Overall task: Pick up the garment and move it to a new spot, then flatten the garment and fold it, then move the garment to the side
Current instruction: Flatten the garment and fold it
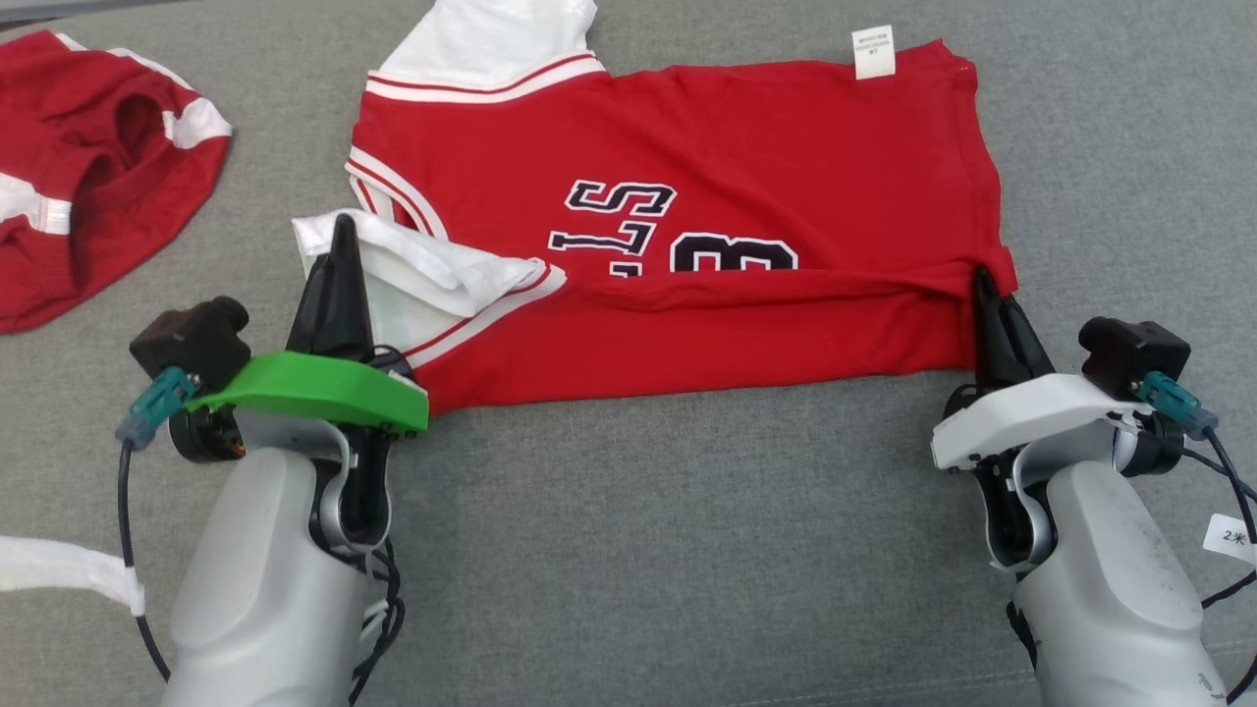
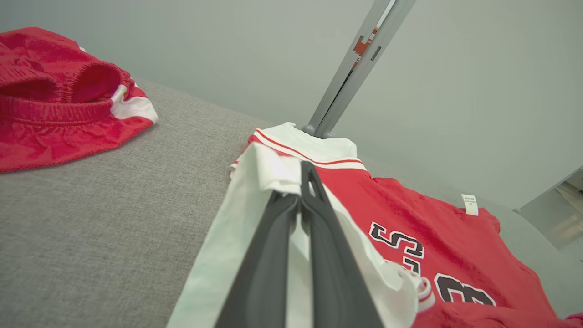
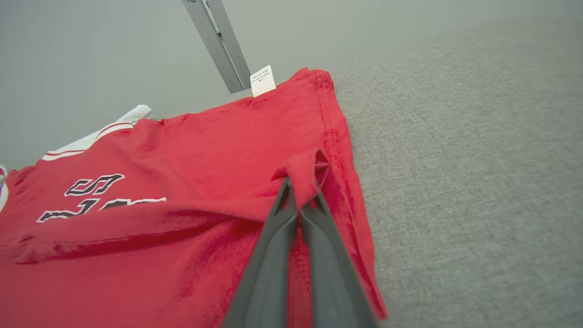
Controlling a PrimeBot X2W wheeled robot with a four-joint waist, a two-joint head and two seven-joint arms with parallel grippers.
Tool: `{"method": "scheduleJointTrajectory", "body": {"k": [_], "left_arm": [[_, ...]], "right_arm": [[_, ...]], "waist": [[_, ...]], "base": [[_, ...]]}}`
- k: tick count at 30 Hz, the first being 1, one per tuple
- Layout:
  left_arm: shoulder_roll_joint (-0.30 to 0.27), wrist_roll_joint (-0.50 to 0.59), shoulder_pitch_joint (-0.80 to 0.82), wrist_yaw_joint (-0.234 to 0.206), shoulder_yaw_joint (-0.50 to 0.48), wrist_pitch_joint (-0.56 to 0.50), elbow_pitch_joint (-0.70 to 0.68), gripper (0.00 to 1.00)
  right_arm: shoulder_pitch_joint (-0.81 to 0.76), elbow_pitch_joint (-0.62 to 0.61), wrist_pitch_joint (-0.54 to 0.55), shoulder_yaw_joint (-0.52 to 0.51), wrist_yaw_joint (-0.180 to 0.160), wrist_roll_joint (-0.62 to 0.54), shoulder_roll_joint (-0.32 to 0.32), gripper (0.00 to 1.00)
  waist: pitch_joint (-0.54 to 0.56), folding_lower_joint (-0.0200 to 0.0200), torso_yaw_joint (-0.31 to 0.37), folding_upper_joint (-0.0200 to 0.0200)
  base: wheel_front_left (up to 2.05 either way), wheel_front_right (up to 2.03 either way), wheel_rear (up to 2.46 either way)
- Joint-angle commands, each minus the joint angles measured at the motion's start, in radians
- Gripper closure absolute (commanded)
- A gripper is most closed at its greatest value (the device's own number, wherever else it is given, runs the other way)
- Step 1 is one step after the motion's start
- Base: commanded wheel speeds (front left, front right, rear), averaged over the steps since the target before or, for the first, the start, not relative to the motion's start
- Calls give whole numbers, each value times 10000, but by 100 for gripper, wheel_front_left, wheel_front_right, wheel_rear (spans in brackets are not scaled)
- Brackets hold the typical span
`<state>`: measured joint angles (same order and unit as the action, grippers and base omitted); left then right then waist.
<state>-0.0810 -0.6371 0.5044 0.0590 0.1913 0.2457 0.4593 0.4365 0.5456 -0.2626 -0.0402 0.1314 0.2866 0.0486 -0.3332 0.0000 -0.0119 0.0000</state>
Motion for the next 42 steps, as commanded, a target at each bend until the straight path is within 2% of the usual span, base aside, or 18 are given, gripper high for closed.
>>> {"method": "scheduleJointTrajectory", "body": {"k": [1, 3, 4, 5, 6, 7, 14, 21, 26, 30, 42], "left_arm": [[-1, 117, 594, 120, -11, 97, 389, 100], [47, 227, 1160, 199, -73, 153, 1070, 100], [54, 259, 1266, 211, -93, 169, 1197, 100], [67, 284, 1368, 226, -125, 187, 1320, 100], [81, 337, 1436, 264, -153, 202, 1386, 76], [101, 368, 1494, 301, -219, 215, 1384, 0], [229, 628, 770, 508, -806, 195, 627, 0], [283, 465, -1023, 638, -925, 187, -84, 0], [116, 394, -2197, 561, -898, 44, 329, 0], [102, 153, -2703, 391, -965, -504, 799, 0], [209, -924, -2192, 211, -1153, -1362, 1856, 0]], "right_arm": [[218, 88, -33, 27, -14, 30, 37, 100], [400, 174, -33, 77, -14, 94, 40, 96], [434, 170, -33, 74, -14, 102, 38, 80], [469, 136, -33, 55, -14, 132, 37, 36], [475, 95, -33, 39, -14, 157, 38, 0], [456, 61, -33, 25, -14, 166, 35, 0], [-51, -545, -33, -232, -15, 41, 35, 0], [-1170, -1279, -33, -783, -15, -375, 35, 0], [-1973, -1520, -33, -1000, -15, -849, 33, 0], [-2387, -1547, -33, -984, -15, -1078, 32, 0], [-2244, -1391, -33, -559, -15, -1262, 36, 0]], "waist": [[-337, 0, 220, 0], [-430, 0, 309, 0], [-439, 0, 325, 0], [-442, 0, 340, 0], [-437, 0, 348, 0], [-417, 0, 350, 0], [106, 0, 242, 0], [1307, 0, 83, 0], [2075, 0, -4, 0], [2359, 0, 44, 0], [1985, 0, 573, 0]], "base": [[0, 0, 0], [0, 0, 0], [0, 0, 0], [0, 0, 0], [0, 0, 0], [0, 0, 0], [0, 0, 0], [0, 0, 0], [0, 0, 0], [0, 0, 0], [0, 0, 0]]}}
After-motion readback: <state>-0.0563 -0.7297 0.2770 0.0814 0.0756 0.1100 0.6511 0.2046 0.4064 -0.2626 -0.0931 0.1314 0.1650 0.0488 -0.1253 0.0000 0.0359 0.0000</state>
